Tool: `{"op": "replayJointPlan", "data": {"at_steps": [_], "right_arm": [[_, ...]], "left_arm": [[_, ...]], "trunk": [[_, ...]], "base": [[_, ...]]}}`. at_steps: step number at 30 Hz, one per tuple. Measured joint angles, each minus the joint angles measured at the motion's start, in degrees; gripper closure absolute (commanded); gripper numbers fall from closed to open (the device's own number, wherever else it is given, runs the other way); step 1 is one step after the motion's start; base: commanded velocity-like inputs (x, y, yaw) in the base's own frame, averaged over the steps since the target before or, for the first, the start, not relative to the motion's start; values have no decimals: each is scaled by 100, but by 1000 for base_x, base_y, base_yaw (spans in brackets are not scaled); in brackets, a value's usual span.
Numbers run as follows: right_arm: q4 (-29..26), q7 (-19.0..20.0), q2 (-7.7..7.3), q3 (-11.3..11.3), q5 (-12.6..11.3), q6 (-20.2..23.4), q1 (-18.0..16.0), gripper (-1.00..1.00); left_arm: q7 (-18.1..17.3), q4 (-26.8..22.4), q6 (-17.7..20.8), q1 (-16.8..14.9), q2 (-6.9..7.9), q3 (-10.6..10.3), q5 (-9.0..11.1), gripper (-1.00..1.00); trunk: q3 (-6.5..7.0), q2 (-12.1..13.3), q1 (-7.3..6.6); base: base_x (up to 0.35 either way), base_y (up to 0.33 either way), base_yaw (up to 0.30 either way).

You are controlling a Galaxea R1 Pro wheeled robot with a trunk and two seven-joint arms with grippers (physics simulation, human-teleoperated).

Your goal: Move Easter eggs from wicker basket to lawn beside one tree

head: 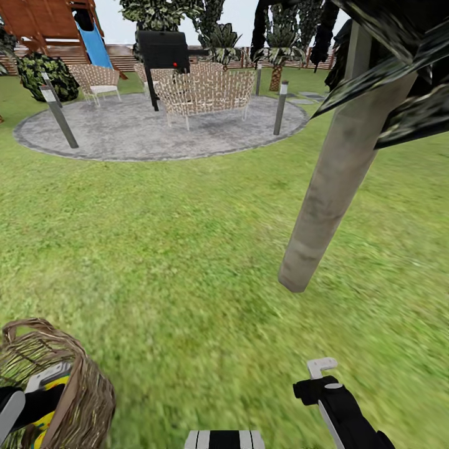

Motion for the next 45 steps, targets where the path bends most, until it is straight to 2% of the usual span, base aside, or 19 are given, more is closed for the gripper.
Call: {"op": "replayJointPlan", "data": {"at_steps": [5,17,20,24,25,42,45], "right_arm": [[1,-5,15,0,0,0,0,-100],[1,-5,15,0,0,0,0,-100],[1,-5,15,0,0,0,0,-100],[1,-5,6,-12,0,0,0,-100],[-3,-1,-3,-16,0,0,0,-100],[0,-5,-12,-9,0,-1,0,-100],[1,-5,-6,-9,0,0,0,-100]], "left_arm": [[1,-40,1,0,0,9,18,-100],[1,-40,0,0,-17,-4,49,-100],[6,-36,-1,0,-85,-9,71,-100],[4,-32,1,0,-106,-7,46,-100],[3,-34,0,0,-105,-2,43,100],[7,-34,-3,-6,-147,-32,50,100],[10,-32,1,-4,-219,-33,26,100]], "trunk": [[0,0,0],[-265,-16,31],[-266,-16,31],[-266,-16,31],[-266,-16,31],[-265,-17,30],[-266,-16,30]], "base": [[0,0,0],[0,0,0],[0,0,0],[0,0,0],[0,0,0],[0,0,0],[0,0,0]]}}
